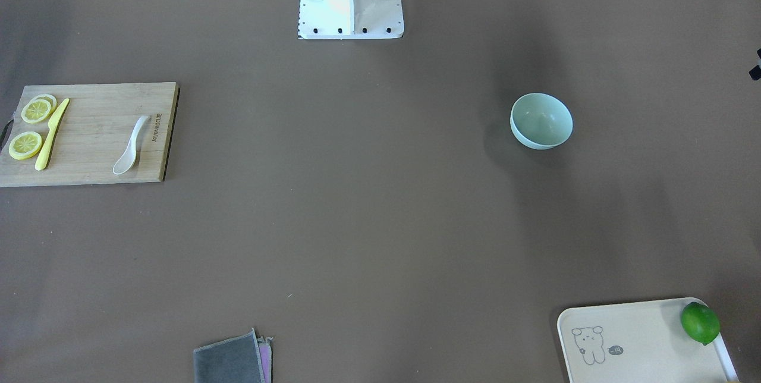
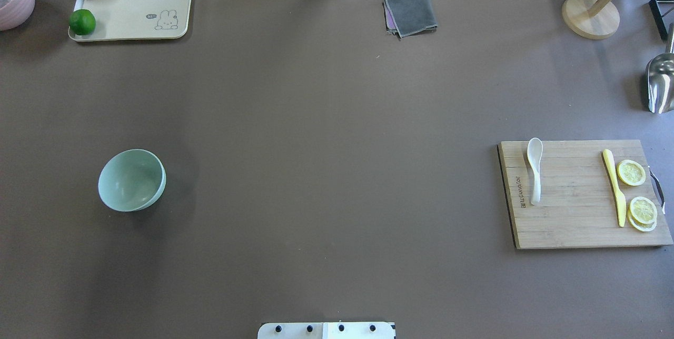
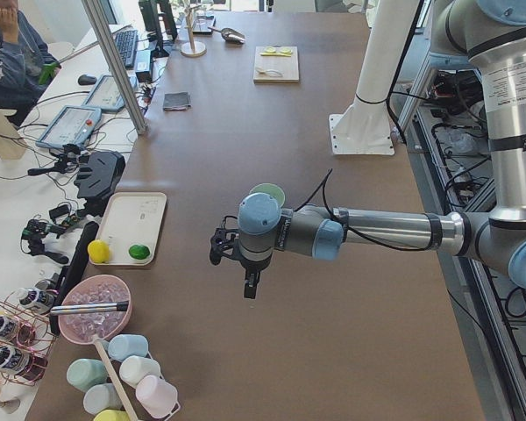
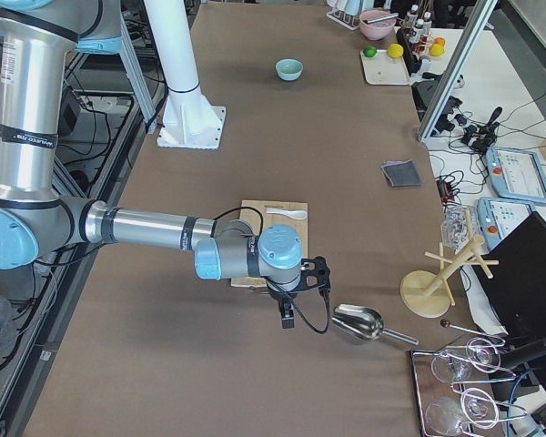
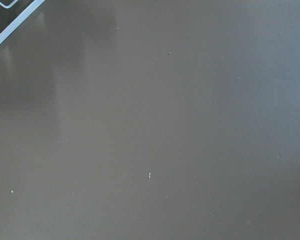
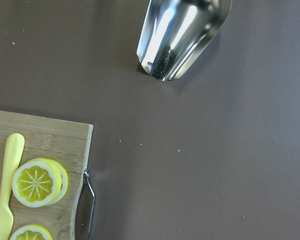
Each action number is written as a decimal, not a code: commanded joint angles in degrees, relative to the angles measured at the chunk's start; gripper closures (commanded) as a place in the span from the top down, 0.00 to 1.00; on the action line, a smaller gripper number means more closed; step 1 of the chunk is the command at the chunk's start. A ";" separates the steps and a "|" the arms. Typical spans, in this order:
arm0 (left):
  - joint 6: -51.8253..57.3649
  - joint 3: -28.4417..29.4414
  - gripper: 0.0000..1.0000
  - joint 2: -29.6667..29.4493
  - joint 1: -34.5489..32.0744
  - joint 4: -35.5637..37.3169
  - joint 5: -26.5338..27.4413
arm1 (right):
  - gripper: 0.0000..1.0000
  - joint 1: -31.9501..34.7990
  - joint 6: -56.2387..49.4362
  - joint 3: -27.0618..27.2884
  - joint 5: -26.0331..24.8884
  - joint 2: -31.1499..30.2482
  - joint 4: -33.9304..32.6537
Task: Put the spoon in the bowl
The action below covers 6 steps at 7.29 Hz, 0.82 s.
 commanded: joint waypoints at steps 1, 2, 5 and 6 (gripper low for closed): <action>-0.16 -0.05 0.98 0.02 0.03 -0.83 0.05 | 1.00 0.00 0.05 0.13 1.62 0.16 0.08; 0.27 0.04 0.98 0.02 0.11 -1.00 0.05 | 1.00 0.00 0.22 0.14 1.80 0.25 -0.01; 0.19 -0.14 0.98 1.33 0.20 -4.68 -0.13 | 1.00 0.00 0.31 0.31 1.89 0.25 -0.01; -0.16 0.04 0.98 1.69 0.20 -5.39 -0.13 | 1.00 0.00 0.31 0.49 1.89 0.16 -0.01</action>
